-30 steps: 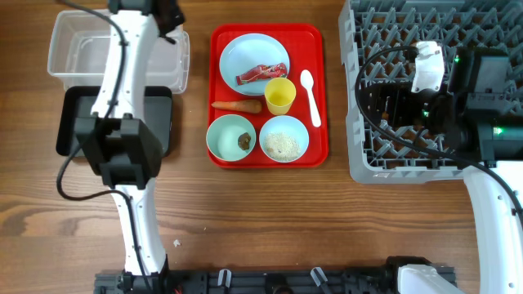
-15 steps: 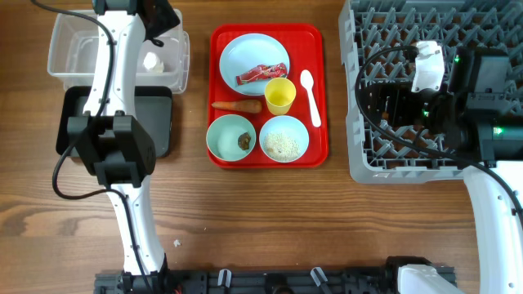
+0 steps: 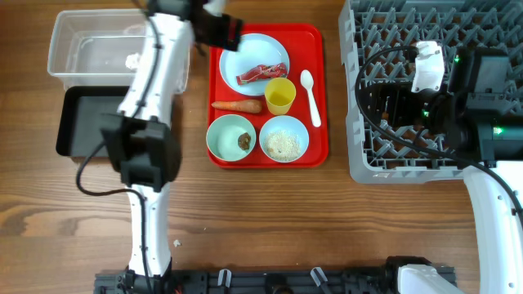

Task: Sort waste into correct bins and load items into the dishwasher rack
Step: 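Return the left gripper to the plate and grasp the red wrapper, then carry the red wrapper left and release it into the clear bin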

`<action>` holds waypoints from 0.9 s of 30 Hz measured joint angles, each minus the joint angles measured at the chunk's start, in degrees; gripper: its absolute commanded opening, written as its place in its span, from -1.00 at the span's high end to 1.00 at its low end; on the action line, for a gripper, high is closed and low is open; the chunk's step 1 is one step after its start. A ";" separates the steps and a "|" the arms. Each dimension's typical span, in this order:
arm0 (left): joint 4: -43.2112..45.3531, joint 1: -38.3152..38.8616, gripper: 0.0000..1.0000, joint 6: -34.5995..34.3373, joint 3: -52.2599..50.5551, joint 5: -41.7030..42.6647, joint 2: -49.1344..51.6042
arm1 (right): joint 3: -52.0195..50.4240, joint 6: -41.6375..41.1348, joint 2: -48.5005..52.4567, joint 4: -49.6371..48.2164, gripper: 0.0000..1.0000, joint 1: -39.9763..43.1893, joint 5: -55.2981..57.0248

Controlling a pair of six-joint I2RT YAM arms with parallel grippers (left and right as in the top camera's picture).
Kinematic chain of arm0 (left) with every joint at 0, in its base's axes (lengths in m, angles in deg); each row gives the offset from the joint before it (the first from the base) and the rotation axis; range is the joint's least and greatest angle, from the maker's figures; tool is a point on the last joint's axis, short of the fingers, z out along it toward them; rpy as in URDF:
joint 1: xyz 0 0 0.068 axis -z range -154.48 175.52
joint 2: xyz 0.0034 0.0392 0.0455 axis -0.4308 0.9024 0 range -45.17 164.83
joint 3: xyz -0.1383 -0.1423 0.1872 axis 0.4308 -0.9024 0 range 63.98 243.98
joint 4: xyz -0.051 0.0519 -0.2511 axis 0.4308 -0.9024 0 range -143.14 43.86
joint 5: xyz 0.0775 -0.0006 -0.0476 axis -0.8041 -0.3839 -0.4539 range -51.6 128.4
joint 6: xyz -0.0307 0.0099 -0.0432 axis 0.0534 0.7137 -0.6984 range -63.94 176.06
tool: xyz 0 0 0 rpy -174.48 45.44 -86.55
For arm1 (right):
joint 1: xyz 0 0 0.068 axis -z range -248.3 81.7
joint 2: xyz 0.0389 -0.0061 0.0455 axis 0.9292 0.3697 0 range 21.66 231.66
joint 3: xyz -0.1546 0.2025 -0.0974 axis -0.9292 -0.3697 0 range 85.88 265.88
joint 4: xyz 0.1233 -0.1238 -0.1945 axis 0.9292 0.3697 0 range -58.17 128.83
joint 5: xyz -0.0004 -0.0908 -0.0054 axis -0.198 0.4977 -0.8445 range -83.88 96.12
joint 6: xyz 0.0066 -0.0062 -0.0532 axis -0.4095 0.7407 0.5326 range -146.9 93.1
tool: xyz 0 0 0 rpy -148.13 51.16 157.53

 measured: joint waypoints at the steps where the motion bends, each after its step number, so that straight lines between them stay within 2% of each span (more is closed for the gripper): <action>1: 0.52 1.40 -1.00 2.25 -0.57 0.26 0.00 | 0.00 0.00 0.00 0.02 -0.99 0.00 0.00; 5: 2.19 4.79 -1.00 8.20 -3.43 0.87 0.83 | 0.00 0.02 0.00 0.04 -1.00 0.00 0.00; 8: 2.67 5.03 -1.00 9.84 -4.04 0.87 2.91 | -0.02 0.00 0.00 0.09 -0.99 0.00 0.00; 15: 5.92 5.03 -0.98 11.17 -4.98 0.85 8.39 | -0.02 0.00 0.00 0.09 -1.00 0.00 0.00; 22: 7.08 5.40 -0.93 11.30 -5.05 0.85 9.44 | 0.00 0.00 0.00 0.09 -0.99 0.00 0.00; 24: 7.08 5.70 -0.89 11.30 -5.05 0.83 10.05 | 0.00 0.00 0.00 0.09 -0.99 0.00 0.00; 27: 7.10 6.36 -0.71 11.32 -5.05 0.83 11.63 | -0.02 0.02 0.00 0.07 -1.00 0.00 0.00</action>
